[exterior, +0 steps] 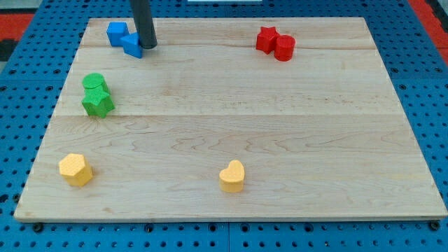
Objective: Move the yellow blocks diagonal to the green star
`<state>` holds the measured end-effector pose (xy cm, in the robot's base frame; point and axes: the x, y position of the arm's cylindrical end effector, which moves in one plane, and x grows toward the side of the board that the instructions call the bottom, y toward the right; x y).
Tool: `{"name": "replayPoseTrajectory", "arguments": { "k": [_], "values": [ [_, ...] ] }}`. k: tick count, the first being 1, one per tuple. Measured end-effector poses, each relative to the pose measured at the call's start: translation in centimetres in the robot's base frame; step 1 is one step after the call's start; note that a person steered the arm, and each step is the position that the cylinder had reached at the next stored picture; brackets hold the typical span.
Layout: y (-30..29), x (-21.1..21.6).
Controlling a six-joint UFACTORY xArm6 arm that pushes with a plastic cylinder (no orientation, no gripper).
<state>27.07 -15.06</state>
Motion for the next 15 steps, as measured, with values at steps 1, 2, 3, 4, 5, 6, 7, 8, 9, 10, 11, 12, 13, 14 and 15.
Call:
{"name": "replayPoseTrajectory", "arguments": {
  "k": [1, 2, 3, 4, 5, 6, 7, 8, 9, 10, 11, 12, 13, 14, 15],
  "values": [
    [0.0, 0.0],
    [5.7, 3.5],
    [14.1, 12.3],
    [24.1, 20.6],
    [25.7, 27.3],
    [19.5, 28.2],
    [16.4, 29.2],
    [14.3, 29.7],
    [5.9, 28.6],
    [4.5, 28.9],
    [5.2, 31.4],
    [-1.3, 30.6],
    [-4.5, 29.6],
    [-4.6, 34.7],
    [-9.2, 34.1]
  ]
}}
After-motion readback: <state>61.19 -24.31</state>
